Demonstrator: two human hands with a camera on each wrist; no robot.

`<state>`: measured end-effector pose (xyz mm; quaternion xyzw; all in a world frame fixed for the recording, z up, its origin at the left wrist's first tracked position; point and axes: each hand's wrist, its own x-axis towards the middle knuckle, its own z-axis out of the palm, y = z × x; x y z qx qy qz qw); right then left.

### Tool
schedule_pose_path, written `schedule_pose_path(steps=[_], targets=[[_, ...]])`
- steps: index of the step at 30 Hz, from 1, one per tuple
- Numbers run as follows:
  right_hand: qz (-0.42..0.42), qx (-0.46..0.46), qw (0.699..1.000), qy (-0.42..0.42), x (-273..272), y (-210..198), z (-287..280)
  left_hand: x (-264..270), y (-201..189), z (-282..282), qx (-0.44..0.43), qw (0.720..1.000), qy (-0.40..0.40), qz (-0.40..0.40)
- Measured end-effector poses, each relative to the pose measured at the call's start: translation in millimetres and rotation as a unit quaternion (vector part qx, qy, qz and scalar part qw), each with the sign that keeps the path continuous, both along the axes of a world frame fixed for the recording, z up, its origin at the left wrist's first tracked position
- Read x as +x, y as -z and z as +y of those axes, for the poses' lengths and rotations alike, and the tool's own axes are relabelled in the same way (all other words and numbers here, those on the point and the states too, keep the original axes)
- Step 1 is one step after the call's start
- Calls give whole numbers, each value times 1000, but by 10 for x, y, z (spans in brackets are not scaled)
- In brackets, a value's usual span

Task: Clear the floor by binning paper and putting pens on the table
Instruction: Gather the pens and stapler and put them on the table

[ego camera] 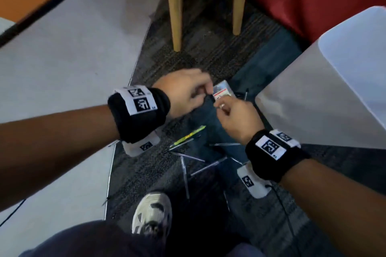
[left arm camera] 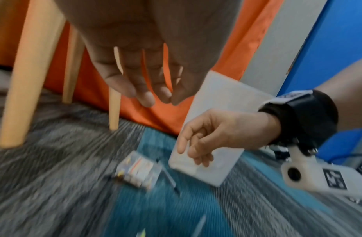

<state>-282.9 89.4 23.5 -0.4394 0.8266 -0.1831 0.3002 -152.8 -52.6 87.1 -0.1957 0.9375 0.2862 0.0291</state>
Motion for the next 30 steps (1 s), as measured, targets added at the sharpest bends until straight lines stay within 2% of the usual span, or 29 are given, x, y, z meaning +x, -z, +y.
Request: schedule_pose_path(steps=[4,7,10,14,18,22,25,30], targets=[[-2,173,985,-20,38,496,368,361,572,220,4,991,25,-134],[9,233,972,-20,25,778,561,528,921,322,25,975,26,-217],[19,218,975,-39,30,979,654,646,1229,405,44,958,47,-281],[19,189,979,-80,118,1182,678,831,1636,608,0,950,121,-287],[75,197,973,-97,154,1326,702,880,1840,647,-17,946,145,-290],[95,203,973,-63,120,1336,785,815,1896,655,-28,944,159,-286],[92,187,977,-44,103,1296,848,748,1915,745,-40,934,171,-313],[26,116,991,55,94,1136,884,663,1869,895,-31,928,168,-331]])
